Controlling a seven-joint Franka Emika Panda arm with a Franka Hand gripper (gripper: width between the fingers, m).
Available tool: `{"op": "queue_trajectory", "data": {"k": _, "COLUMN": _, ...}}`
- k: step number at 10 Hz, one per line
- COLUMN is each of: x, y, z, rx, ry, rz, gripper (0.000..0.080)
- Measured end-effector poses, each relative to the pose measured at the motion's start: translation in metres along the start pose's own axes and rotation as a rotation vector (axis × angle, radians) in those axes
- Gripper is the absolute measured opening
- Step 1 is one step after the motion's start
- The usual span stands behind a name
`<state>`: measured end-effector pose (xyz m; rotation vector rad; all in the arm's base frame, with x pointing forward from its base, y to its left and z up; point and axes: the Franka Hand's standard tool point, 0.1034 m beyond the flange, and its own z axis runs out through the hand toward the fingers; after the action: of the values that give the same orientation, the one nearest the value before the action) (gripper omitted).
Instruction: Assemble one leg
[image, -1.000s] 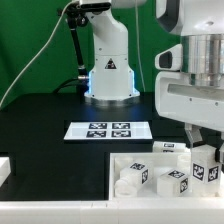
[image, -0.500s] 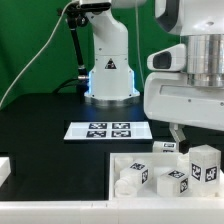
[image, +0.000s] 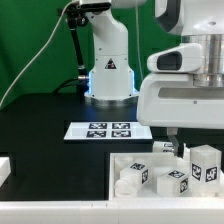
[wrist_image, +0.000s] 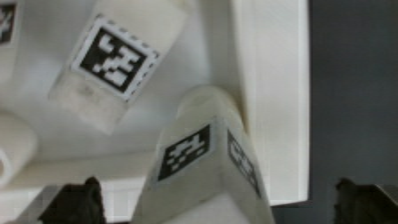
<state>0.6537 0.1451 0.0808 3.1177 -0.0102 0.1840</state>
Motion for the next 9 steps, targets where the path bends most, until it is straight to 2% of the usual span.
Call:
{"op": "queue_trajectory", "data": {"k": 3, "x": 0.0008, "y": 0.0030, "z": 0.0005, "rx": -0.017, "ry": 0.003, "rz": -0.202, "gripper": 0.0649}}
{"op": "queue_trajectory", "data": {"k": 6, "x": 0.0012, "y": 0.0081, "z": 0.0020, "rx": -0.020, "ry": -0.001, "rz": -0.338, "gripper": 0.0649}}
{"op": "queue_trajectory", "data": {"k": 7, "x": 0.0011, "y": 0.0079, "z": 0.0020, "rx": -0.020, "ry": -0.001, "rz": -0.333, "gripper": 0.0533}}
{"op": "queue_trajectory", "data": {"k": 8, "x": 0.0012, "y": 0.0082, "z": 0.0020, "rx": -0.021, "ry": -0.001, "rz": -0.333, "gripper": 0.0533}}
{"op": "queue_trajectory", "data": {"k": 9, "x": 0.0012, "y": 0.0082, "z": 0.0020, "rx": -0.021, "ry": -0.001, "rz": -0.333, "gripper": 0.0398}}
